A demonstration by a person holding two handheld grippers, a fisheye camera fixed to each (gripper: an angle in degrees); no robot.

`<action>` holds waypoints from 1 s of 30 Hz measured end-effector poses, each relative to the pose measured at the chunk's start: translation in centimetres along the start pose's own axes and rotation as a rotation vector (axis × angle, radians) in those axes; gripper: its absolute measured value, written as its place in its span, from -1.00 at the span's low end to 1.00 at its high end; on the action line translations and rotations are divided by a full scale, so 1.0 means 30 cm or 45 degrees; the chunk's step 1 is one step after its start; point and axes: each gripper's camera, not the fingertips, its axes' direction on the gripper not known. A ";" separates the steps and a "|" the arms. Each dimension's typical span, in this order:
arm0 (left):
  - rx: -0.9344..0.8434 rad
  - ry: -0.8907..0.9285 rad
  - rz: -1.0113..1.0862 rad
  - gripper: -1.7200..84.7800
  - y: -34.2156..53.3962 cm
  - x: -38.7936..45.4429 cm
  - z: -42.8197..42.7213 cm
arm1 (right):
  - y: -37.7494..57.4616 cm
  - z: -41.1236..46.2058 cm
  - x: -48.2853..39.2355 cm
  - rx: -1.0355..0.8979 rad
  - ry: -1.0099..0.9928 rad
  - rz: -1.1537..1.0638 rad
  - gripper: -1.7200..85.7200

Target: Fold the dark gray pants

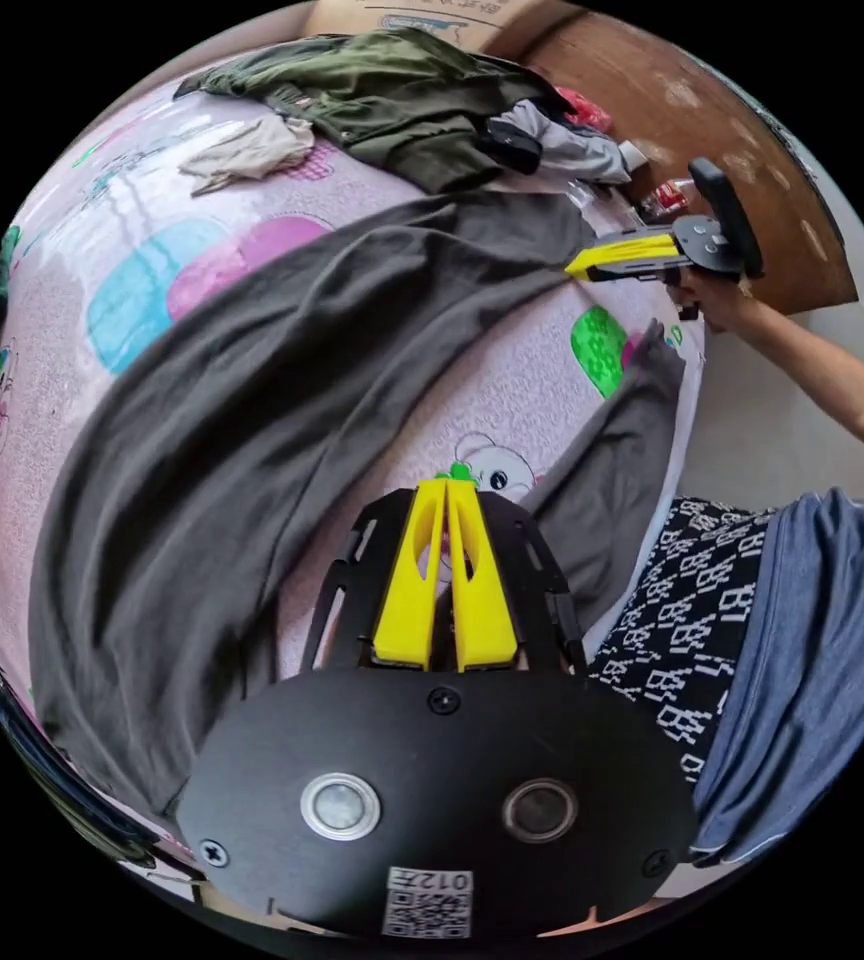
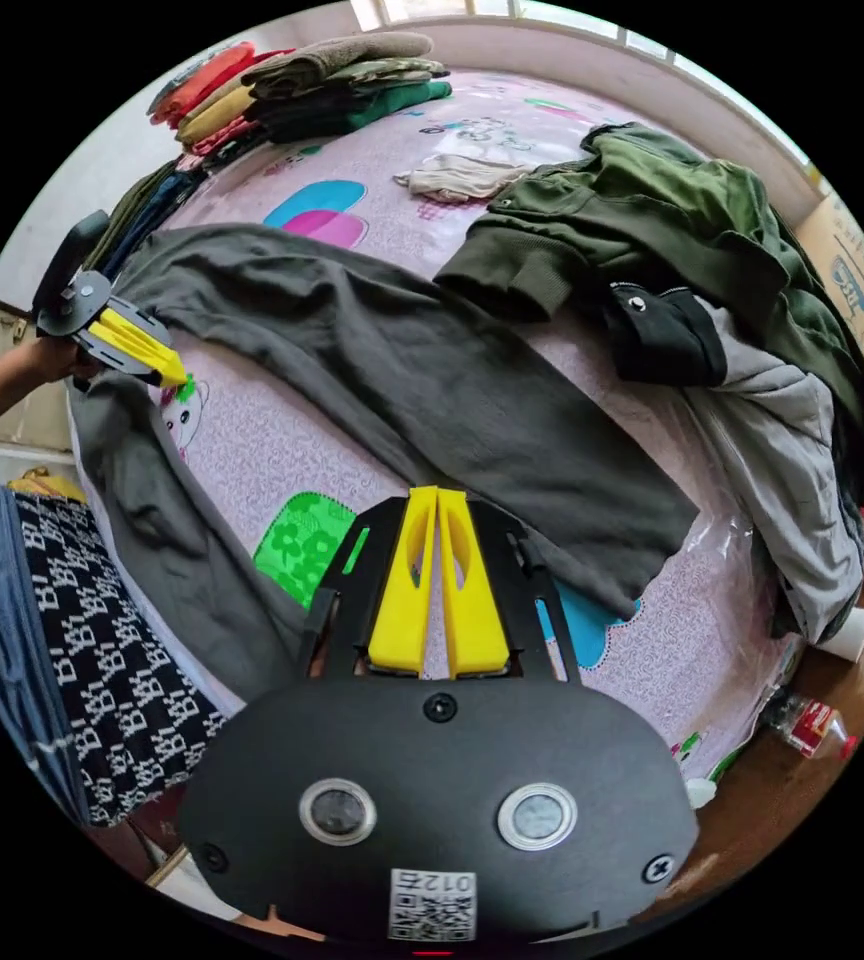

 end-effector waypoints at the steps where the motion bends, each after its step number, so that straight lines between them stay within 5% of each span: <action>1: -0.025 0.015 0.008 -0.95 0.019 0.016 0.004 | 0.022 -0.001 -0.003 -0.065 0.054 -0.031 -0.96; 5: 0.244 0.021 0.040 -0.95 0.053 0.041 -0.160 | 0.057 -0.131 0.031 0.044 0.043 0.062 -0.96; 10: 0.251 -0.086 -0.119 -0.95 -0.006 -0.057 -0.209 | -0.063 -0.190 -0.062 0.225 -0.209 0.060 -0.96; 22: 0.108 0.008 -0.148 -0.95 0.172 -0.059 -0.270 | -0.102 -0.133 -0.274 0.040 -0.122 -0.075 -0.96; 30: 0.415 0.023 -0.376 -0.95 0.516 -0.151 -0.661 | 0.198 -0.395 -0.334 0.060 0.008 -0.089 -0.93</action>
